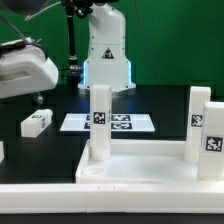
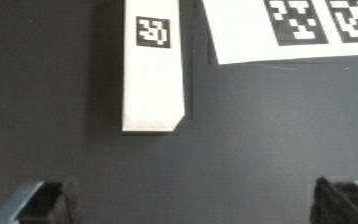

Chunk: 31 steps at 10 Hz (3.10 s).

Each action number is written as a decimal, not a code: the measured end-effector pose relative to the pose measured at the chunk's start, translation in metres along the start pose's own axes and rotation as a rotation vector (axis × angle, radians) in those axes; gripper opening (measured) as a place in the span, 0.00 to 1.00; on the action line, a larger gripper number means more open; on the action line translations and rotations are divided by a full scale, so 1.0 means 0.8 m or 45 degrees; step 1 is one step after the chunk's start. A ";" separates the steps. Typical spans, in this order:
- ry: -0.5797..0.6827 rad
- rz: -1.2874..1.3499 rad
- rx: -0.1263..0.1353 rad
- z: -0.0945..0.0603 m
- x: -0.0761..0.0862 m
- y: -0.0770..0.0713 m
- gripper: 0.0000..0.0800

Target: Assemble desk

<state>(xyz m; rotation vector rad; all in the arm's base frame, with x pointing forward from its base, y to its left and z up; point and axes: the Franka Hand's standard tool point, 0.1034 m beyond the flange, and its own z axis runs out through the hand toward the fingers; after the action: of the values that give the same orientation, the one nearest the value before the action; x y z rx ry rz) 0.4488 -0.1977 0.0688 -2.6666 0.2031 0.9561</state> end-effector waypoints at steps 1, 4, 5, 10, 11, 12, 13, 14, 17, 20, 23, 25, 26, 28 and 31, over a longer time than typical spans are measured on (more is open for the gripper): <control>-0.095 0.017 -0.003 0.006 -0.006 0.004 0.81; -0.235 0.161 -0.044 0.041 -0.006 0.026 0.81; -0.229 0.162 -0.044 0.040 -0.006 0.026 0.81; -0.304 0.212 -0.022 0.079 -0.016 0.028 0.81; -0.326 0.221 -0.020 0.092 -0.016 0.030 0.81; -0.336 0.223 -0.019 0.097 -0.017 0.029 0.81; -0.332 0.222 -0.021 0.095 -0.017 0.029 0.81; -0.333 0.223 -0.021 0.096 -0.017 0.030 0.66; -0.332 0.223 -0.021 0.096 -0.017 0.030 0.36; -0.332 0.223 -0.021 0.096 -0.017 0.030 0.36; -0.357 0.229 -0.010 0.091 -0.023 0.025 0.36; -0.392 0.264 0.034 0.032 -0.044 -0.009 0.36; -0.394 0.319 0.034 0.009 -0.050 -0.025 0.36; -0.292 0.329 -0.061 -0.027 -0.044 -0.083 0.36; -0.128 0.162 -0.161 -0.024 -0.031 -0.082 0.36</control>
Offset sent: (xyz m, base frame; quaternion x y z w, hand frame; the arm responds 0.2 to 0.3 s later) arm -0.0176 0.0055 -0.0168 -0.0122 -0.0743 0.1045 0.9917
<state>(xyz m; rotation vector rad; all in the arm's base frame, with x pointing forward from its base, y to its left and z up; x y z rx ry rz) 0.4560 -0.1410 0.1138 -2.7373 0.3030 1.1766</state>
